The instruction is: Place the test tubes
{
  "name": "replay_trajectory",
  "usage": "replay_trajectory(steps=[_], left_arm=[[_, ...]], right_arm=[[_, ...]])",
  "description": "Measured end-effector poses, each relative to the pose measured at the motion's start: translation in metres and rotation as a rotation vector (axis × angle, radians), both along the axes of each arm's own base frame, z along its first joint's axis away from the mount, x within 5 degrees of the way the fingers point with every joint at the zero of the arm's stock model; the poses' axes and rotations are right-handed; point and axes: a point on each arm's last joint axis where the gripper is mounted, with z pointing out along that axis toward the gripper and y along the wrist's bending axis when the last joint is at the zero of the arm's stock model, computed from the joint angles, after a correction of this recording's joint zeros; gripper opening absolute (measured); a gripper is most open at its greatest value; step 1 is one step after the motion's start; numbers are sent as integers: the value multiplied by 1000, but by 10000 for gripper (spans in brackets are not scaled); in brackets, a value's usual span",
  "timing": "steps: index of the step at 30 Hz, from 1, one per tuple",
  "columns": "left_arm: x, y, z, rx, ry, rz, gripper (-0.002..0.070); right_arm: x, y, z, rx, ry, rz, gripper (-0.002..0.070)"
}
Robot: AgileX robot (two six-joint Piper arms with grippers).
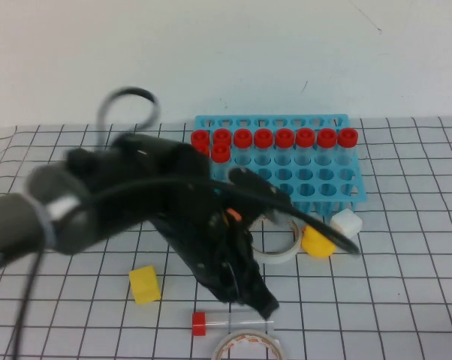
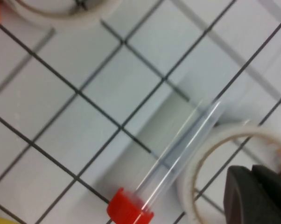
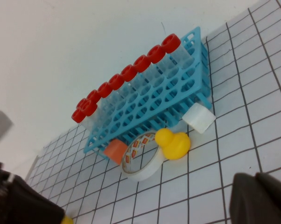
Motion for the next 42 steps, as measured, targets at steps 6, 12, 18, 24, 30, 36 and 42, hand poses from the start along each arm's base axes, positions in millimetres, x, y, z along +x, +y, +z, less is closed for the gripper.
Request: replay_trajectory(steps=[6,12,18,24,30,36,42], left_arm=[[-3,-18,-28,225,7,-16,-1],[1,-29,-28,287,28,76,138],[8,-37,-22,261,61,186,327],[6,-41,-22,209,148,380,348],[6,-41,-22,161,225,678,353],[6,-40,-23,114,328,1076,353],[4,-36,-34,179,388,1371,353]], right_arm=[[0,0,0,-2,-1,0,-1],[0,0,0,-5,-2,1,-1],[0,0,0,-5,-2,1,-1],[0,0,0,-5,-2,1,-1],[0,0,0,-5,-2,1,-1],[0,0,0,-5,-2,1,-1],[0,0,0,-5,-2,1,-1]])
